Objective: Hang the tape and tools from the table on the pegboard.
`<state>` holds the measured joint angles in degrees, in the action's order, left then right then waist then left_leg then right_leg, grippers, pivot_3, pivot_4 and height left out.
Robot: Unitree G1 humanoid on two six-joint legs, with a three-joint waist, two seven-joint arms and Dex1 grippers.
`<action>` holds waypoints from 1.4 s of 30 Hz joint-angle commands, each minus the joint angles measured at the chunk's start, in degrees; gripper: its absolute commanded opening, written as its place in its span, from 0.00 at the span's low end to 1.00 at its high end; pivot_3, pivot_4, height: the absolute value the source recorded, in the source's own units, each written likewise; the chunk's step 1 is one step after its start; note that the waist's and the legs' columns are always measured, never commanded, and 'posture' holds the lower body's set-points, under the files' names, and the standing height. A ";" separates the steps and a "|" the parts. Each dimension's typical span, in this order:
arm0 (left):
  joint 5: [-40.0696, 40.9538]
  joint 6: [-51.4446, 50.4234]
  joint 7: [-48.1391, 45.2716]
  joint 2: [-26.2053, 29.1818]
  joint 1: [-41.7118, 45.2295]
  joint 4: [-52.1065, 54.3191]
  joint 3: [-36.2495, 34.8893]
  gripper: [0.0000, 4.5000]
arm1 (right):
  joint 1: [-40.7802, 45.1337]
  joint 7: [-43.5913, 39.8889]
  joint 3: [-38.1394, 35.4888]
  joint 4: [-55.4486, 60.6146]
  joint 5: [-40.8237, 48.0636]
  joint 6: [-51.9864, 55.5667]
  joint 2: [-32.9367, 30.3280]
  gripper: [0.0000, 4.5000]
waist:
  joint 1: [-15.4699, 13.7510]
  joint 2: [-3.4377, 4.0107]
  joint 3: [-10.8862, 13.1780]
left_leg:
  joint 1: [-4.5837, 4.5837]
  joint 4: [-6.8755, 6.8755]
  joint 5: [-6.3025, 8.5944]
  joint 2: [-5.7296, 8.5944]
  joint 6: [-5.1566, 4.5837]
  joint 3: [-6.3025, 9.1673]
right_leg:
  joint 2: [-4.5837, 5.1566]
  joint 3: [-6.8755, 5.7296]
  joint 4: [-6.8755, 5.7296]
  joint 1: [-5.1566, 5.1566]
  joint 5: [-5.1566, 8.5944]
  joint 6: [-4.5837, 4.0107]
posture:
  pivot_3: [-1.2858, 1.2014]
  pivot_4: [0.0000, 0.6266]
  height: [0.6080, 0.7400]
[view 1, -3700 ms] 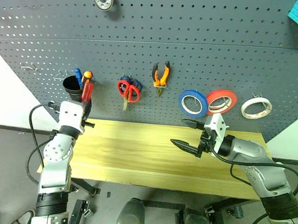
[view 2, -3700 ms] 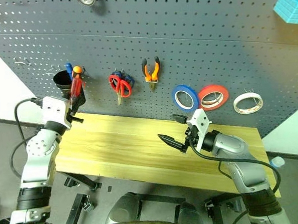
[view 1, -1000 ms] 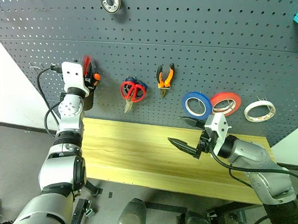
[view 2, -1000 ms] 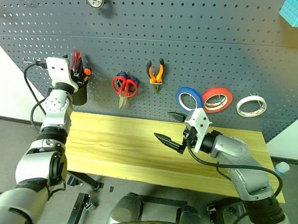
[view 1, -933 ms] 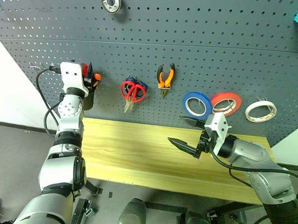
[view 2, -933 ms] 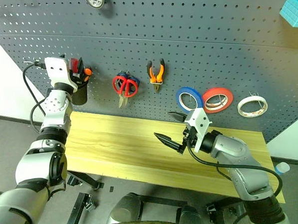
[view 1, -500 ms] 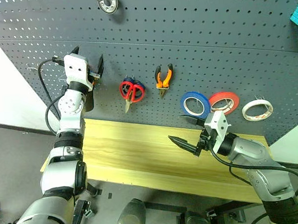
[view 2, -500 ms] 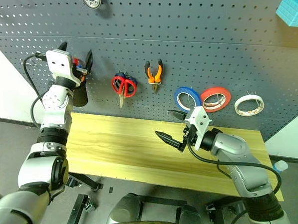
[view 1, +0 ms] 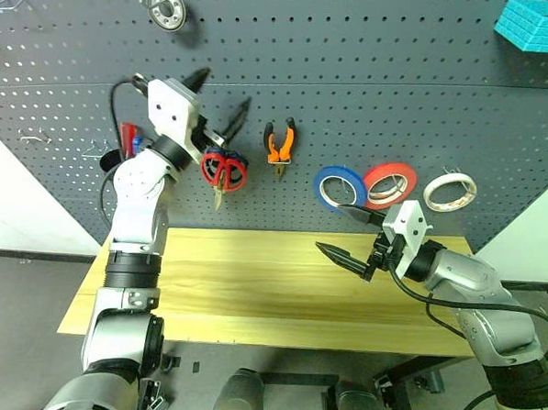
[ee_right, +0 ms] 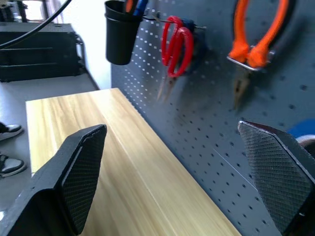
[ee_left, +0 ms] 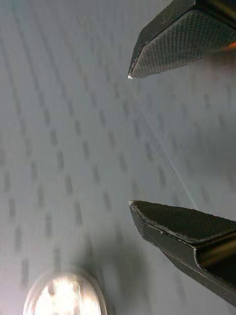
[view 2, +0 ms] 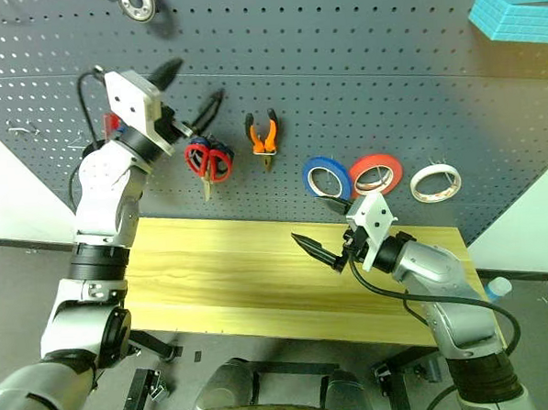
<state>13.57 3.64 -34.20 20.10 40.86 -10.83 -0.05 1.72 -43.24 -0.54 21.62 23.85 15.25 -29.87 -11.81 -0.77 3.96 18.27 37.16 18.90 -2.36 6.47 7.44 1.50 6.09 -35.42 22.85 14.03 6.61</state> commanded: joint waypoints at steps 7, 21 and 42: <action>8.46 -21.80 -8.64 2.31 -18.34 17.43 5.75 0.91 | -6.43 4.10 -2.20 2.98 -1.72 -3.58 2.14 1.00 | 2.45 0.20 -0.12 | 0.01 -0.04 0.04 -0.02 -0.08 0.00 | -0.02 0.04 -0.08 -0.05 0.12 -0.16 | 0.64 0.00 1.00; 11.03 -28.37 -1.15 -0.32 -38.09 20.15 0.60 0.91 | -20.80 16.19 -6.09 3.55 -3.60 -8.03 12.05 1.00 | 3.25 0.35 -0.25 | 0.04 -0.06 0.04 -0.01 -0.08 -0.01 | 0.04 0.07 -0.12 -0.09 0.21 -0.10 | 0.64 0.00 1.00; 12.14 -26.61 -2.08 -1.78 -39.21 19.30 -1.64 0.91 | -22.91 9.56 -7.08 1.80 1.57 -5.02 8.99 1.00 | 3.29 0.71 -0.57 | 0.07 -0.10 0.05 -0.01 -0.08 -0.03 | 0.04 0.05 -0.02 -0.01 0.35 0.10 | 0.65 0.00 1.00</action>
<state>25.53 -24.13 -36.03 18.08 1.04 6.30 -1.46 -21.59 -33.88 -7.19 21.20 24.88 10.96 -21.18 -8.51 -0.05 3.39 18.34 37.06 18.96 -2.37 6.39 7.40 1.55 6.15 -35.43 22.84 14.38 6.71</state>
